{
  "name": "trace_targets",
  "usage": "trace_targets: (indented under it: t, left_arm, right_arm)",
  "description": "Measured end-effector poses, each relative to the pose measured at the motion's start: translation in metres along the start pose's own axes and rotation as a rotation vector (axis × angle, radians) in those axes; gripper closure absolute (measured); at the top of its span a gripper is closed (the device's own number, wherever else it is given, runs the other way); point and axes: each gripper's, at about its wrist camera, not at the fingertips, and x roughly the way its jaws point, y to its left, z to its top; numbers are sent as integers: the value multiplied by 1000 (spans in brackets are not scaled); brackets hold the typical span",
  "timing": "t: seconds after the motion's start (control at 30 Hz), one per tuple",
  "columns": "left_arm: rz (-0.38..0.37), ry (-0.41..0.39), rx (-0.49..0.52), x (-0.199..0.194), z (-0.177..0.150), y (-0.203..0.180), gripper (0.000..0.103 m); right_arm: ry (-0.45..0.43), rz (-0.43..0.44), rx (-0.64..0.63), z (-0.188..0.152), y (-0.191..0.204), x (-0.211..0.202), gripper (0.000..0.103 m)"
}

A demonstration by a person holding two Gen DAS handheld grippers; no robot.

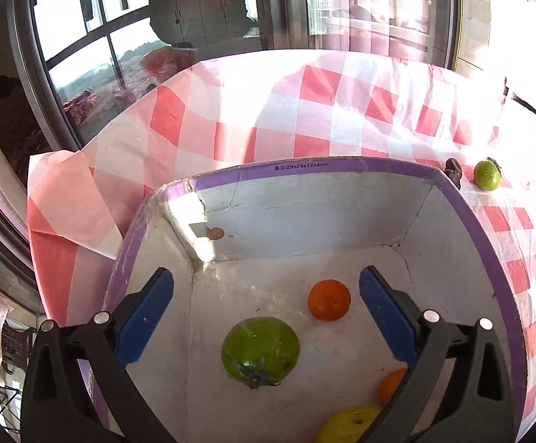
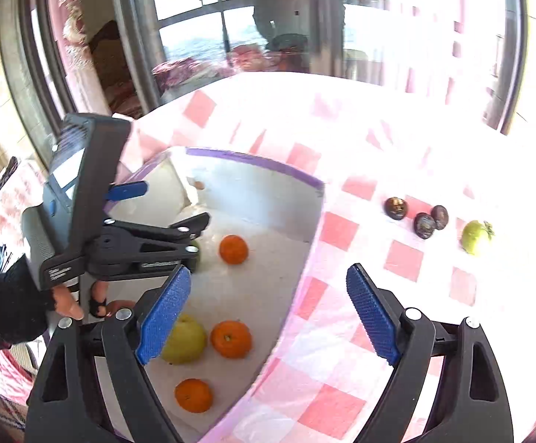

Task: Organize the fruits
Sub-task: 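Reach the right tool to the green apple while the left tool approaches the dark fruits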

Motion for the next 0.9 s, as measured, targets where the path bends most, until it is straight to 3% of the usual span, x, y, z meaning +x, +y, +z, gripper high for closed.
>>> trace_targets:
  t: [0.17, 0.27, 0.43, 0.53, 0.67, 0.9]
  left_arm:
    - [-94, -107, -87, -29, 37, -30, 2]
    - [-180, -108, -71, -31, 58, -71, 2]
    - [-288, -50, -1, -22, 69, -157, 2]
    - [-323, -2, 27, -9, 62, -203, 2]
    - [-304, 111, 54, 27, 42, -244, 2]
    - [-190, 270, 97, 81, 1, -268, 2]
  right_arm:
    - [94, -181, 274, -23, -112, 18, 16]
    - [175, -262, 369, -53, -150, 33, 16]
    - [240, -322, 358, -76, -193, 72, 16]
    - [232, -319, 284, -65, -206, 91, 17]
    - [200, -282, 199, -41, -224, 120, 17]
    - [129, -202, 105, 0, -251, 160, 17]
